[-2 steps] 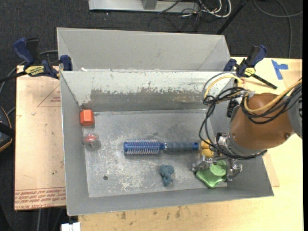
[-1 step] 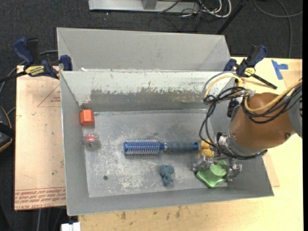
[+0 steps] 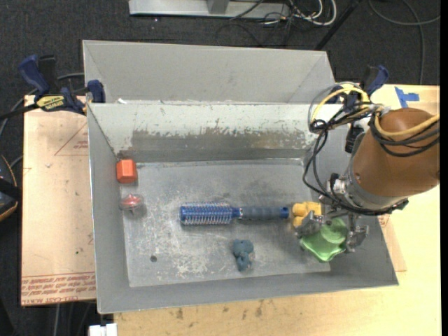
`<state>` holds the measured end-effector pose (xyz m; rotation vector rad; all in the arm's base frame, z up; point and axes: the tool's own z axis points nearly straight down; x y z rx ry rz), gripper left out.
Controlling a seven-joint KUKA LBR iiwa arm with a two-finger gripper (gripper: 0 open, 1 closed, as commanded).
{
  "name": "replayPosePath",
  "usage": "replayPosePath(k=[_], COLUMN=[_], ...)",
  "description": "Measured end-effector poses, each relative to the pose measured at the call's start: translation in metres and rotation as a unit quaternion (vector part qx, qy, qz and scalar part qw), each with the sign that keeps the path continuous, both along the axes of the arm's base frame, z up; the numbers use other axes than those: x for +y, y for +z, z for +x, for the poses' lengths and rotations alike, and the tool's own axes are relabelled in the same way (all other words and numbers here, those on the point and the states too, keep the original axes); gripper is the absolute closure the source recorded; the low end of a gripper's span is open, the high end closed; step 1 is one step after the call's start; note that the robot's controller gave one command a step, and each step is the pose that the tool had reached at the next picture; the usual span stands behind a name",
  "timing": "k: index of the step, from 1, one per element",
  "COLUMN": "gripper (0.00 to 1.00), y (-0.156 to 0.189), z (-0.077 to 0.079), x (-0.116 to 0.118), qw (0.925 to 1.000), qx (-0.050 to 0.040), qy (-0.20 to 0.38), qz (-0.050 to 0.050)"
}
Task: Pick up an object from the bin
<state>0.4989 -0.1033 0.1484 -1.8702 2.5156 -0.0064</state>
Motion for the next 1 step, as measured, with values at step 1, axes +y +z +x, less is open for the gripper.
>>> replayPosePath(k=[1], gripper=[1.0], y=[0.039], z=[0.0015], x=[0.001], qw=[1.0], qx=[0.0011], qy=[-0.002], qz=[0.0])
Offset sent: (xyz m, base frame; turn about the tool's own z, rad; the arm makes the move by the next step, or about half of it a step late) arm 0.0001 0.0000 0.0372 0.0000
